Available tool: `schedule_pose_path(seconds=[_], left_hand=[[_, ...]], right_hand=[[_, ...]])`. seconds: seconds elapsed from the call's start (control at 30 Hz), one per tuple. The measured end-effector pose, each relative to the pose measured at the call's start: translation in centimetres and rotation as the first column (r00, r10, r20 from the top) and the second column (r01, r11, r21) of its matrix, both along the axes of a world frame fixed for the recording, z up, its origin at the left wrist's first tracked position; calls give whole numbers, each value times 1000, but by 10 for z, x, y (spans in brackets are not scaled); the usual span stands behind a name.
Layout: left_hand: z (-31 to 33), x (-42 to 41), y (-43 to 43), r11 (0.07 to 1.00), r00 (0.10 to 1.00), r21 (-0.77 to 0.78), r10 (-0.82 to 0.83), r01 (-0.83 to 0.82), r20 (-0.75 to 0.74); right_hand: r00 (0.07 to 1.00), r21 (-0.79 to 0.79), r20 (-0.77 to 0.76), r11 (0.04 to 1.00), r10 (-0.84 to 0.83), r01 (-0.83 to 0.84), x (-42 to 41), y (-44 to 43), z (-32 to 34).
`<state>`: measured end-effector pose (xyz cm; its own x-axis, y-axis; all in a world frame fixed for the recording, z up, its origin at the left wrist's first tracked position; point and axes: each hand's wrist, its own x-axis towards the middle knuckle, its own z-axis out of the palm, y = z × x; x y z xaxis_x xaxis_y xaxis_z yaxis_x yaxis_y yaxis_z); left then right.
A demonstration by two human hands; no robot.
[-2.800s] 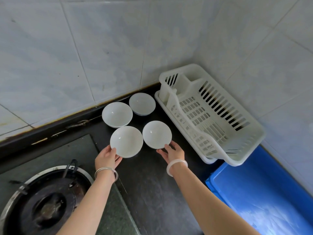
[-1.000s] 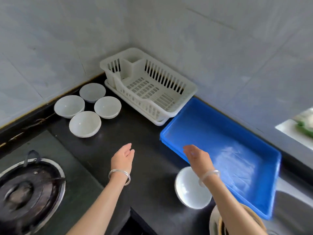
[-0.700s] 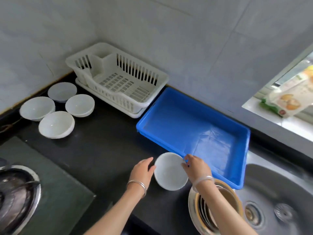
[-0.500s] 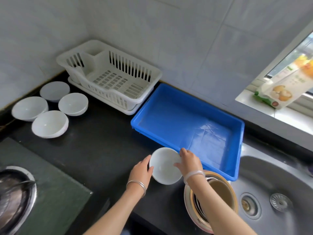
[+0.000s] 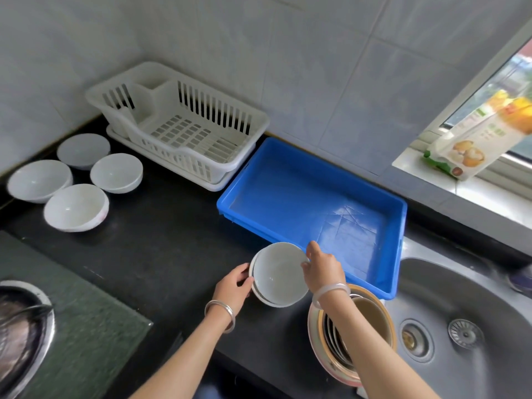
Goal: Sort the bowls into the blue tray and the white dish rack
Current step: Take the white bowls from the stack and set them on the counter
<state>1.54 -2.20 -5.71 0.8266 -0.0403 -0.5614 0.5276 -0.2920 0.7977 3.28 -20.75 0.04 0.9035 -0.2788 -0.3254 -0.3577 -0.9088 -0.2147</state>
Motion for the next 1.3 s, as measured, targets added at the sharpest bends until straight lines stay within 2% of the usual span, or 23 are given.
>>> schedule_pose_path(seconds=[0.1, 0.23, 0.43, 0.6, 0.77, 0.93, 1.13, 1.3], left_hand=[[0, 2, -2, 986, 994, -149, 53, -68, -100], [1, 5, -4, 966, 982, -223, 94, -130, -165], [4, 10, 8, 969, 975, -154, 169, -191, -145], [13, 17, 49, 927, 935, -136, 334, -348, -120], [19, 23, 105, 821, 838, -171, 539, -544, -79], [15, 23, 161, 665, 687, -183, 718, -724, -112], [5, 22, 208, 493, 524, -201, 839, -846, -147], [2, 30, 223, 415, 450, -222, 881, -882, -145]], right_hand=[[990, 165, -4, 976, -144, 143, 0, -12, 3], [962, 342, 29, 907, -270, 244, 1, -29, 12], [942, 457, 89, 853, -324, 250, 9, -30, 24], [946, 538, 95, 816, -309, 213, 29, -6, 26], [967, 604, 65, 781, -246, 158, 58, 44, 21], [980, 647, 7, 748, -201, 149, 91, 107, 10], [984, 681, -56, 715, -166, 159, 128, 173, -7], [983, 660, -114, 728, -146, 184, 156, 212, -24]])
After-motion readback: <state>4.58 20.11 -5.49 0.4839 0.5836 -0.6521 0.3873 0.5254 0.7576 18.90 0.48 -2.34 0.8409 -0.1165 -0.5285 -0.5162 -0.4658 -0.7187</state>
